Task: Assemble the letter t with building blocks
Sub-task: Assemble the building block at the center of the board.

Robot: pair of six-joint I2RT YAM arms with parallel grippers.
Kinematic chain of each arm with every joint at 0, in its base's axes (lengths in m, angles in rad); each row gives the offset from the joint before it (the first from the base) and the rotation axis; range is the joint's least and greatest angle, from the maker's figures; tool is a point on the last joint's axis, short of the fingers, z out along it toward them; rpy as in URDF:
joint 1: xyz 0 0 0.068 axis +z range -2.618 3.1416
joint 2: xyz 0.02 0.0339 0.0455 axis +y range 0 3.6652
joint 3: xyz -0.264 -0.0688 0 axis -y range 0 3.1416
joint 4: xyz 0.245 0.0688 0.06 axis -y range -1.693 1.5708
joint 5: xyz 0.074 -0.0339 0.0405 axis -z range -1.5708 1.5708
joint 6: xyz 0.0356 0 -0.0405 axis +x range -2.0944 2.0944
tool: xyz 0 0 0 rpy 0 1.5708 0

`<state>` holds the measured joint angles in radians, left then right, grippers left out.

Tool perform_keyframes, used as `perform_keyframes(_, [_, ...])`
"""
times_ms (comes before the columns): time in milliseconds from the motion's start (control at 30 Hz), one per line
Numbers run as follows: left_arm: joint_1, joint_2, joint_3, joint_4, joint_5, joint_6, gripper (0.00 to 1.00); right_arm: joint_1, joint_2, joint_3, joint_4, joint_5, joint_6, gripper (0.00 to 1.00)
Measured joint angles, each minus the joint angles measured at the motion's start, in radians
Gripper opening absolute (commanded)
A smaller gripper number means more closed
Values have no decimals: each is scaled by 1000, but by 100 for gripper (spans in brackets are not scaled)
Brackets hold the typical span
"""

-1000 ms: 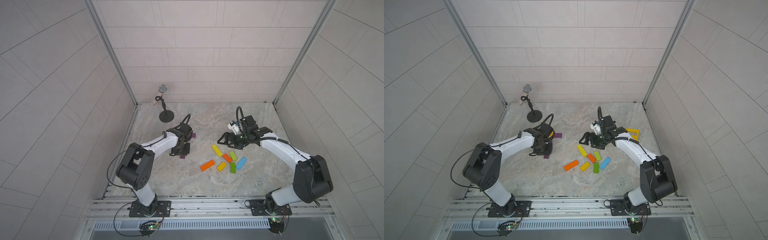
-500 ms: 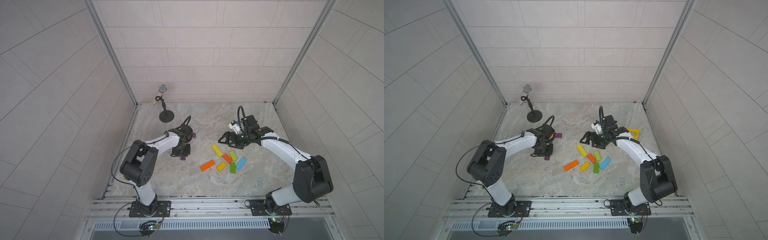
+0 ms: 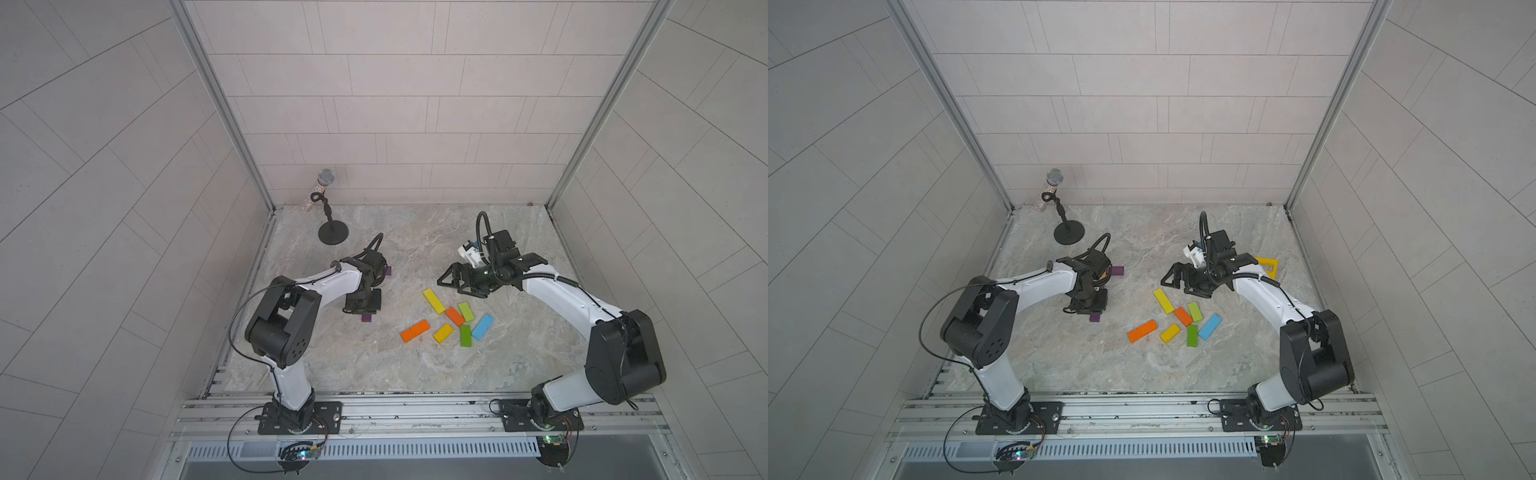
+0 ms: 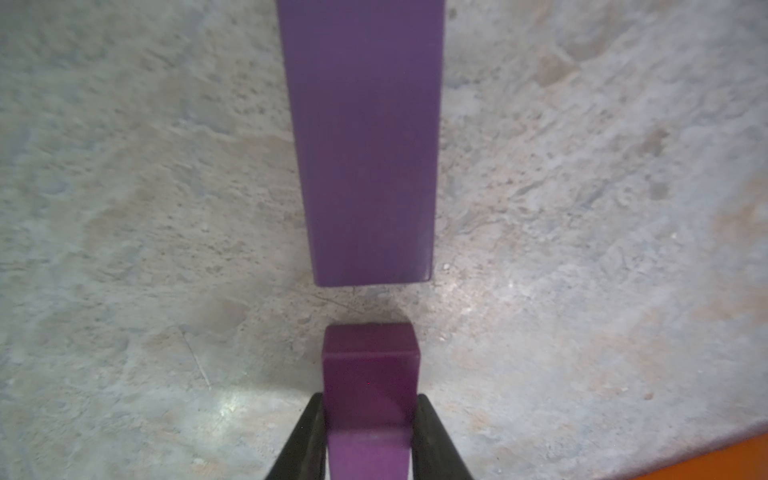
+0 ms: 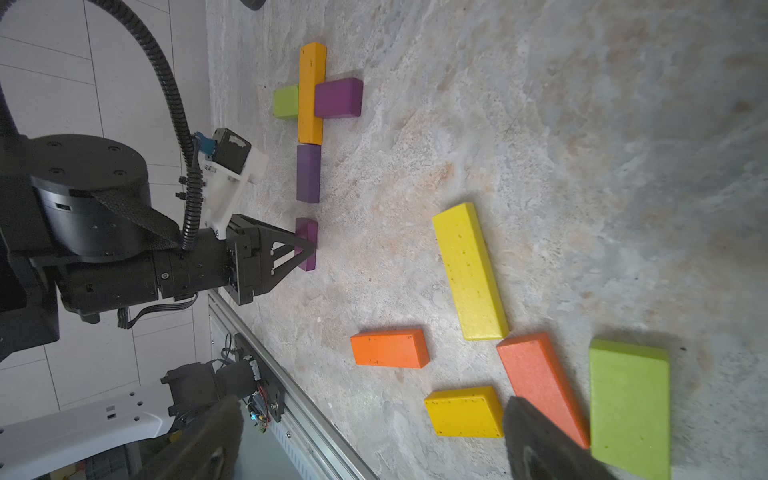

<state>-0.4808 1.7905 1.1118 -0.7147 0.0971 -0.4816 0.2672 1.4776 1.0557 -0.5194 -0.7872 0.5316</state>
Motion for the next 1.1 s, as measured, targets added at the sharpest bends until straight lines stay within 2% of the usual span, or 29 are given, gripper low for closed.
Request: perform_keyframes(1100, [14,56,76,-39,-13,-3,16,-21,0,-11,0,-18,-8,100])
